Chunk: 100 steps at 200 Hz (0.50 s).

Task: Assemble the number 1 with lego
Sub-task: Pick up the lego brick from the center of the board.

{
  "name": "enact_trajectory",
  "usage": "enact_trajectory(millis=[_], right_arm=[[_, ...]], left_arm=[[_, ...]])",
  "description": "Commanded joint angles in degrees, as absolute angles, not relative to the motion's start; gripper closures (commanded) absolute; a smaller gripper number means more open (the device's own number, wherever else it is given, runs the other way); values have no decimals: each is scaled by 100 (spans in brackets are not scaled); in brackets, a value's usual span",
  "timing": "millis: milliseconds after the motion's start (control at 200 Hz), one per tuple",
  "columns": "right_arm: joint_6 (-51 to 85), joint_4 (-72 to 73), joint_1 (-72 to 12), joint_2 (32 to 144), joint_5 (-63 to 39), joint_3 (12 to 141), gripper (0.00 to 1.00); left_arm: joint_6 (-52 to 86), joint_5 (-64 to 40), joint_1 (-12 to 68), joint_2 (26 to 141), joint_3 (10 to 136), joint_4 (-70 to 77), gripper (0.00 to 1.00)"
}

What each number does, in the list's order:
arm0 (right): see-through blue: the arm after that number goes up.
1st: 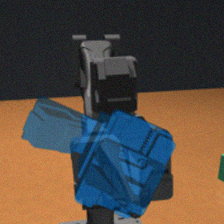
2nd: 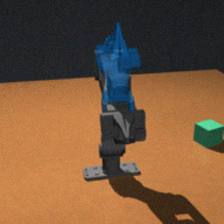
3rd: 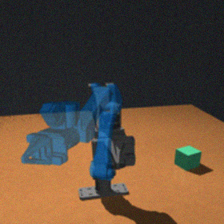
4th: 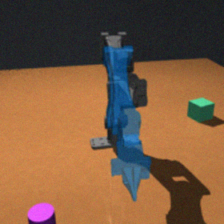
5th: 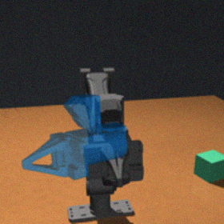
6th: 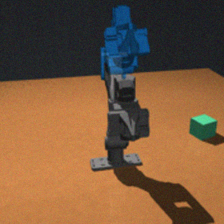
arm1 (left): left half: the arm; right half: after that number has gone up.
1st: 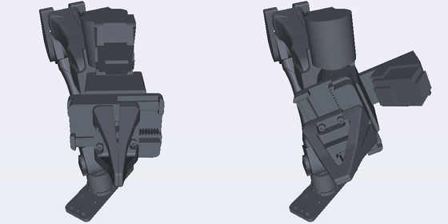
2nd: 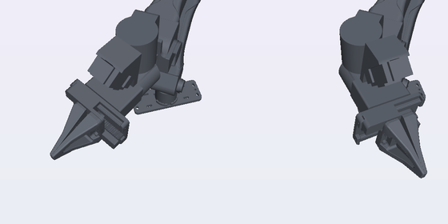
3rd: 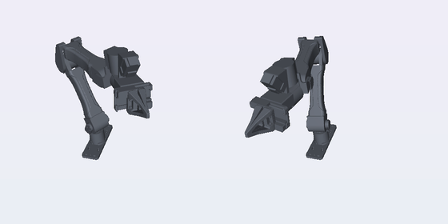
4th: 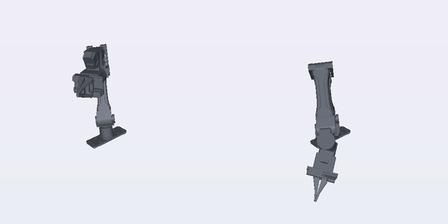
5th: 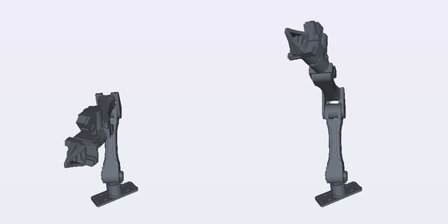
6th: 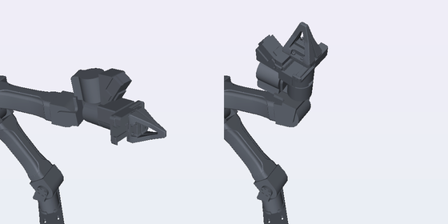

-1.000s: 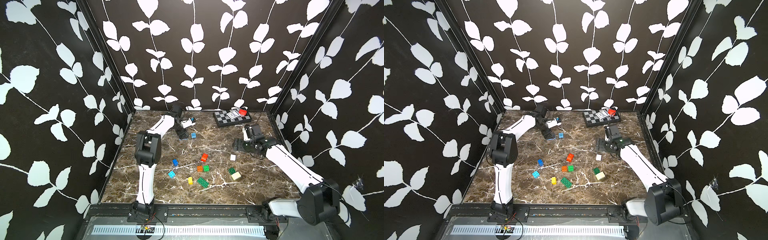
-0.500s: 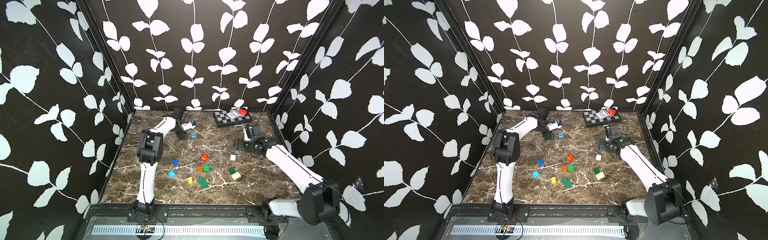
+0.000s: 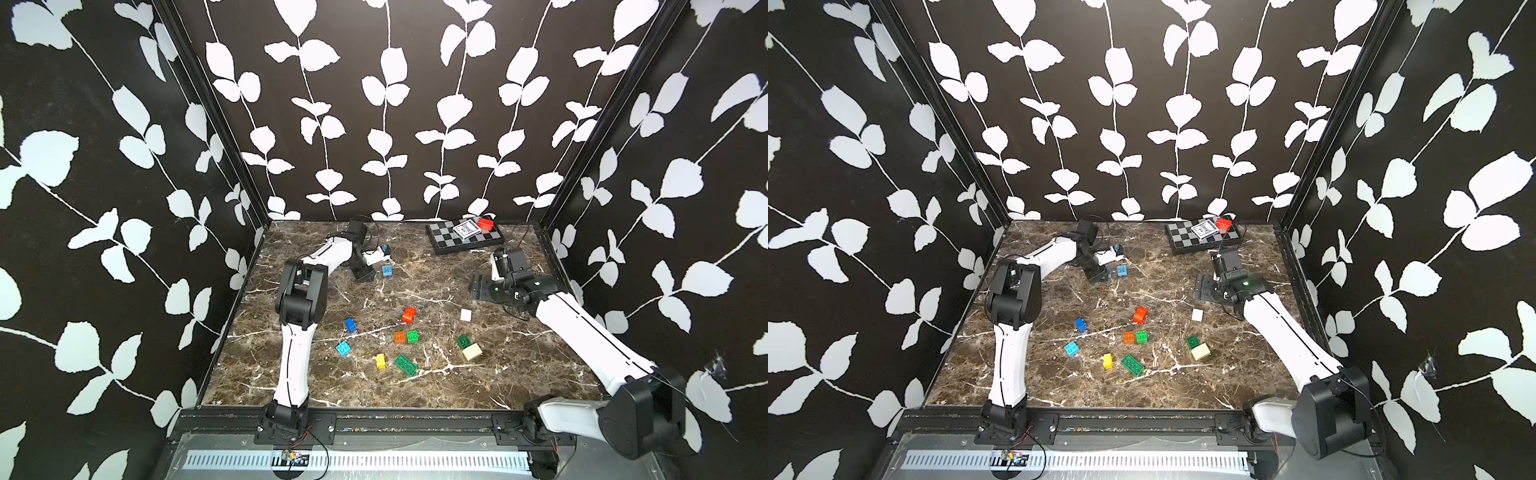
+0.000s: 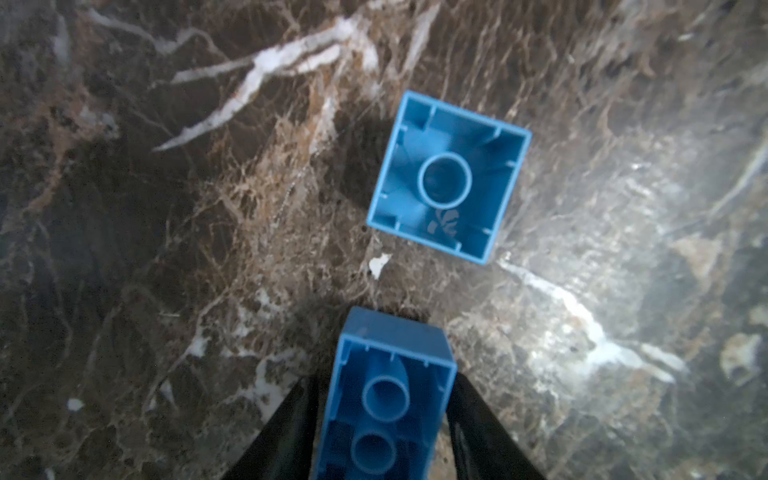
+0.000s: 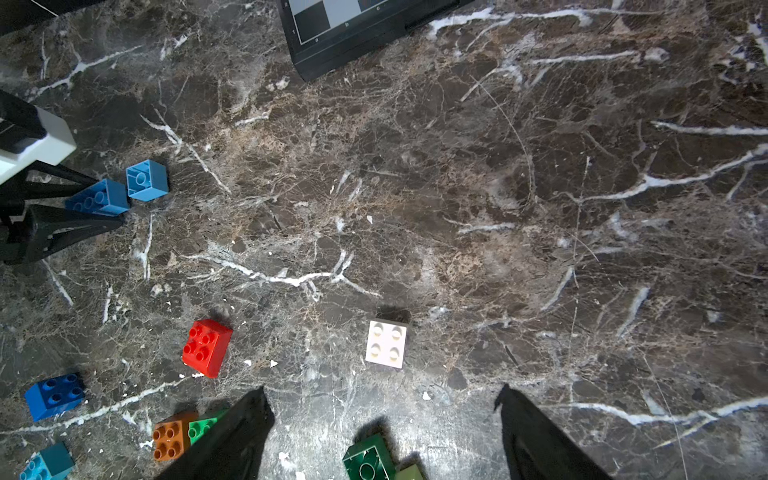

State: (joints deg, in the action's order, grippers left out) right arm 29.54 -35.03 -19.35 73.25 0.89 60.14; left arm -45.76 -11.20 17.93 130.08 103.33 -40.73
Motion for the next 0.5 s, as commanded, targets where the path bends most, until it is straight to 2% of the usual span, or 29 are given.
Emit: enact_trajectory(millis=[0, 305, 495], right_arm=[[3041, -3491, -1908, 7128, 246, 5930, 14], [2997, -3458, -1916, 6805, 246, 5748, 14], [2625, -3167, -1985, 6770, -183, 5802, 14]], left_arm=[[-4570, -1082, 1811, 12968, 10118, -4131, 56], [-4406, -1181, 1873, 12656, 9957, -4192, 79], [-3413, -1537, 1892, 12038, 9845, -4068, 86]])
